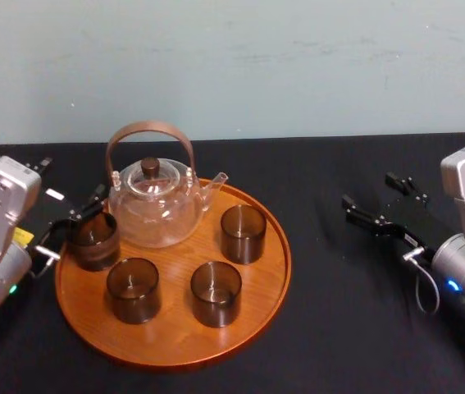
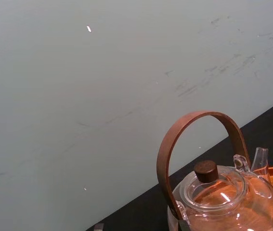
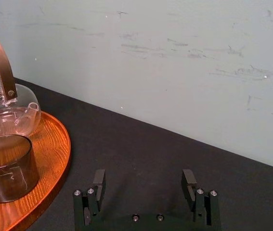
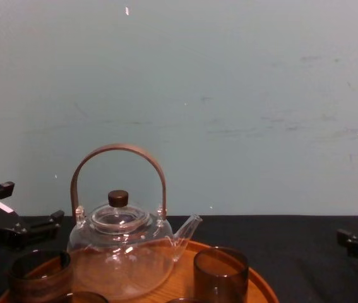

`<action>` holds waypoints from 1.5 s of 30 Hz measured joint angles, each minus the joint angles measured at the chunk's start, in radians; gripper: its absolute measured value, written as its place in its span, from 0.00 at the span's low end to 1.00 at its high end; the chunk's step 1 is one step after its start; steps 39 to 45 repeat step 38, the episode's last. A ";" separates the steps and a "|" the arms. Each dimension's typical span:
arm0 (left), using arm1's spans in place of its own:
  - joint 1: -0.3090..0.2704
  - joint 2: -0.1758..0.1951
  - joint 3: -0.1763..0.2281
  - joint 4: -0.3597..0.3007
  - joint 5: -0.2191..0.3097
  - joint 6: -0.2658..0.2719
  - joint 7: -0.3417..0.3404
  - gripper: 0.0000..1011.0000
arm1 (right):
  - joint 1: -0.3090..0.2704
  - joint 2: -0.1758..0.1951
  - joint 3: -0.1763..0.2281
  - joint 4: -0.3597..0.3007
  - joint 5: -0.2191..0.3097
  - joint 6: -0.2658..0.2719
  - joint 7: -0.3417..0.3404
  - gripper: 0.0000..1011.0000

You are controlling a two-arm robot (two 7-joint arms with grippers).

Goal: Pick up the glass from the table and place it on the tray.

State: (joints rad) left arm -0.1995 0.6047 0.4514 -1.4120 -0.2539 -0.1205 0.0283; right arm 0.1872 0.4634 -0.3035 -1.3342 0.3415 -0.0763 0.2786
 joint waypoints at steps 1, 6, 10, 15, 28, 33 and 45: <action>0.000 0.000 0.000 0.000 0.000 0.000 0.000 0.99 | 0.000 0.000 0.000 0.000 0.000 0.000 0.000 0.99; 0.000 0.000 0.000 0.000 0.000 0.000 0.000 0.99 | 0.000 0.001 0.000 -0.001 0.000 0.000 -0.001 0.99; 0.000 0.000 0.000 0.000 0.000 0.000 0.000 0.99 | -0.001 0.001 -0.001 -0.002 0.000 0.000 -0.001 0.99; 0.000 0.000 0.000 0.000 0.000 0.000 0.000 0.99 | -0.001 0.002 -0.001 -0.002 0.001 0.000 -0.001 0.99; 0.000 0.000 0.000 0.000 0.000 0.000 0.000 0.99 | -0.001 0.002 -0.002 -0.003 0.001 0.000 -0.002 0.99; 0.000 0.000 0.000 0.000 0.000 0.000 0.000 0.99 | -0.001 0.002 -0.002 -0.003 0.002 0.000 -0.002 0.99; 0.000 0.000 0.000 0.000 0.000 0.000 0.000 0.99 | -0.001 0.002 -0.002 -0.003 0.002 0.000 -0.002 0.99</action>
